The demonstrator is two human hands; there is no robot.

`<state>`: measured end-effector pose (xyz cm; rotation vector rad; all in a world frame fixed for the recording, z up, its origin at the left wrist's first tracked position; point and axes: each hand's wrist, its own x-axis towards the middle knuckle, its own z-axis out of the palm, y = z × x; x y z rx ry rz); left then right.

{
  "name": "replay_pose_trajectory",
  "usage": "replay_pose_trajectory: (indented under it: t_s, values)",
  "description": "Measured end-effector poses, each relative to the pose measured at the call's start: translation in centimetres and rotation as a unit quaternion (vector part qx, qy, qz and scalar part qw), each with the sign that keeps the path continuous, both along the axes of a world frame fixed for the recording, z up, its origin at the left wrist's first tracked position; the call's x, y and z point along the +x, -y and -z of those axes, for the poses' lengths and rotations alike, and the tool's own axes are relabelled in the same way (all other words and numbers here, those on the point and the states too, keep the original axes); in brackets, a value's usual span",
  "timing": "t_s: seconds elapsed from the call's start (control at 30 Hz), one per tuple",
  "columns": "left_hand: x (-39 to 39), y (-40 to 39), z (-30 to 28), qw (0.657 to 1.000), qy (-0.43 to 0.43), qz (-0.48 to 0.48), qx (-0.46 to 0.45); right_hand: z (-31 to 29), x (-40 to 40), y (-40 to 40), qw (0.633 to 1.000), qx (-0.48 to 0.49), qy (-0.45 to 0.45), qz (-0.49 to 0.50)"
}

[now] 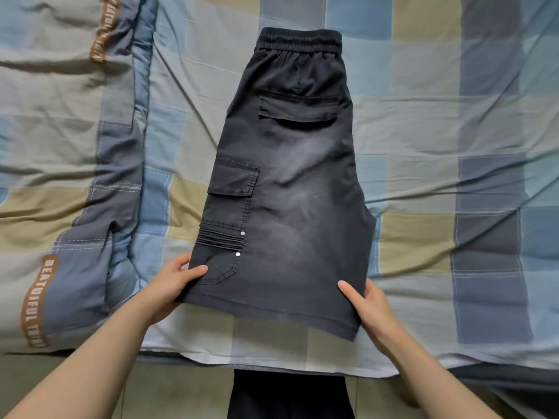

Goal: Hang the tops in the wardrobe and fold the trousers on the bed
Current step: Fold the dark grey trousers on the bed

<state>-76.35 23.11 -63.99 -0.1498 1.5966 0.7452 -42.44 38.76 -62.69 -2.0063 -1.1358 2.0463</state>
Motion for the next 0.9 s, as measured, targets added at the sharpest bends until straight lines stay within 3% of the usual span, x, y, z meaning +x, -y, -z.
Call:
replay_pose_trajectory:
  t_s: [0.1, 0.17, 0.23, 0.27, 0.3, 0.37, 0.47, 0.57, 0.67, 0.73, 0.8, 0.9]
  values:
    - [1.5, 0.3, -0.2, 0.998, -0.001, 0.047, -0.041, -1.1, 2.5, 0.2, 0.996, 0.066, 0.049, -0.041]
    - [3.0, 0.5, 0.2, 0.97, -0.118, 0.186, -0.107, -0.8, 4.1, 0.0, 0.964, 0.077, 0.145, -0.211]
    - [4.8, 0.4, 0.0, 0.859, -0.31, 0.365, -0.18, -0.1, 5.4, -1.0, 0.864, 0.057, 0.258, -0.429]
    - [5.8, 0.0, -0.2, 0.803, -0.396, 0.402, -0.193, 0.1, 5.6, -1.9, 0.832, 0.062, 0.299, -0.463]
    - [6.9, -0.8, -0.5, 0.77, -0.454, 0.41, -0.179, 0.4, 5.5, -3.1, 0.835, 0.084, 0.317, -0.441]
    - [9.4, -3.5, -1.2, 0.743, -0.531, 0.399, -0.08, 0.8, 4.6, -6.1, 0.873, 0.144, 0.314, -0.345]
    - [13.3, -8.9, -1.7, 0.704, -0.533, 0.463, 0.08, 1.5, 2.4, -11.1, 0.895, 0.205, 0.288, -0.273]
    - [17.3, -13.8, -1.5, 0.693, -0.451, 0.533, 0.181, 1.9, -0.1, -14.9, 0.923, 0.215, 0.227, -0.225]
    - [20.6, -17.3, -0.2, 0.685, -0.393, 0.578, 0.205, 2.5, -2.2, -17.0, 0.934, 0.22, 0.164, -0.23]
    - [22.0, -18.6, 0.3, 0.715, -0.371, 0.566, 0.176, 2.7, -2.6, -17.6, 0.936, 0.185, 0.131, -0.268]
    - [22.9, -19.0, 0.9, 0.767, -0.344, 0.524, 0.137, 2.5, -2.1, -18.1, 0.933, 0.13, 0.113, -0.315]
    - [23.6, -19.3, 1.1, 0.819, -0.337, 0.454, 0.097, 1.8, -1.6, -18.7, 0.903, 0.114, 0.139, -0.39]
